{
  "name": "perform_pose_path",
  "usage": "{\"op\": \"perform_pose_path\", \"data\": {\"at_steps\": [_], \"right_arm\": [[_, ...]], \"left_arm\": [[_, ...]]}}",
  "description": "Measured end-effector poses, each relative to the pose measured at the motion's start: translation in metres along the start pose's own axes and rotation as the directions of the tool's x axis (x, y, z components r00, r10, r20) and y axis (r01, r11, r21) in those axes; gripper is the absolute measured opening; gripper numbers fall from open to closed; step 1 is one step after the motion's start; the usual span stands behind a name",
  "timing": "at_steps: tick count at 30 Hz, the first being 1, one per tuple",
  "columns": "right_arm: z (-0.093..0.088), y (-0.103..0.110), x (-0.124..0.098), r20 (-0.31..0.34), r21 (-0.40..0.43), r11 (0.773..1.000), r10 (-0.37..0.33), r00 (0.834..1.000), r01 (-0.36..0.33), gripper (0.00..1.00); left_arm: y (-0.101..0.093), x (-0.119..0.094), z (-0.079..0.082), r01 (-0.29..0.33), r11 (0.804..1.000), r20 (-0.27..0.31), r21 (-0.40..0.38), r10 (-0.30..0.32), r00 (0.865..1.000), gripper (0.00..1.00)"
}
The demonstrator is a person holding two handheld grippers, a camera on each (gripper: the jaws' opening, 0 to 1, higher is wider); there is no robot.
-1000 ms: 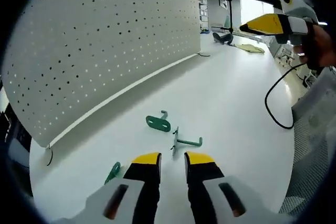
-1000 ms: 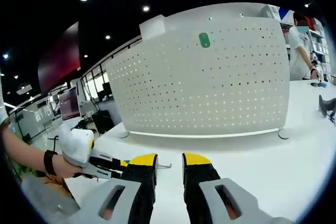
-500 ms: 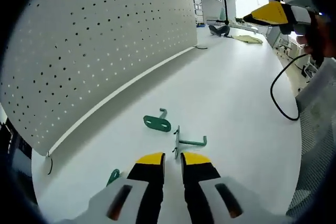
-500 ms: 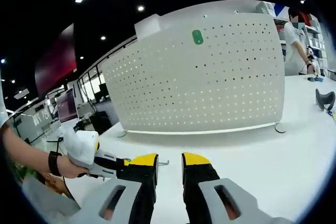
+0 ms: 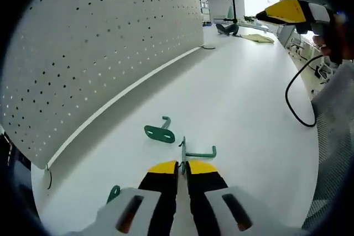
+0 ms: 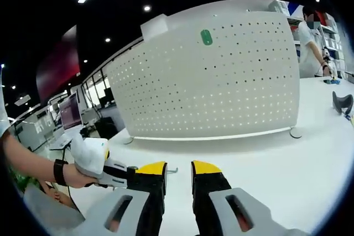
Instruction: Insert the hook assembly into the mounting plate slot until the hook locks in place.
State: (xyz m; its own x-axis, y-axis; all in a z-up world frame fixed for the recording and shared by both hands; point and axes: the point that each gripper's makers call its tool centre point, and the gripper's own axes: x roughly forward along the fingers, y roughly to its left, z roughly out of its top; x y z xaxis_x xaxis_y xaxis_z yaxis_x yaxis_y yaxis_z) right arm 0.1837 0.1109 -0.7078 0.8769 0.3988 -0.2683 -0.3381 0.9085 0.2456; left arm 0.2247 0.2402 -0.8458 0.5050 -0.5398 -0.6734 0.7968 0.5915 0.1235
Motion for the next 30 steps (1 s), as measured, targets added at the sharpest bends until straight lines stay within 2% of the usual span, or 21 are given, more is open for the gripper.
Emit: {"op": "perform_pose_path", "data": {"at_steps": [7, 13, 17, 20, 30], "right_arm": [[0.0, -0.002, 0.0, -0.001, 0.001, 1.0, -0.001, 1.0, 0.001, 0.17], [0.0, 0.001, 0.001, -0.001, 0.0, 1.0, 0.008, 1.0, -0.008, 0.17], [0.001, 0.004, 0.001, 0.003, 0.0, 1.0, 0.015, 1.0, -0.015, 0.17], [0.002, 0.006, 0.001, 0.005, -0.003, 1.0, 0.022, 1.0, -0.022, 0.17], [0.006, 0.019, 0.004, 0.009, -0.008, 0.998, 0.066, 0.998, -0.065, 0.17]], "left_arm": [[0.001, 0.0, -0.002, -0.004, 1.0, -0.01, 0.007, 0.005, 1.0, 0.05], [-0.004, -0.003, -0.003, 0.013, 1.0, -0.011, -0.024, -0.014, 1.0, 0.04], [-0.007, -0.009, 0.001, 0.02, 0.999, 0.011, -0.049, -0.019, 1.0, 0.04], [-0.009, -0.013, 0.006, 0.024, 0.995, 0.038, -0.096, -0.02, 0.999, 0.04], [-0.012, -0.028, 0.012, 0.009, 0.99, 0.076, -0.143, 0.002, 0.997, 0.04]]}}
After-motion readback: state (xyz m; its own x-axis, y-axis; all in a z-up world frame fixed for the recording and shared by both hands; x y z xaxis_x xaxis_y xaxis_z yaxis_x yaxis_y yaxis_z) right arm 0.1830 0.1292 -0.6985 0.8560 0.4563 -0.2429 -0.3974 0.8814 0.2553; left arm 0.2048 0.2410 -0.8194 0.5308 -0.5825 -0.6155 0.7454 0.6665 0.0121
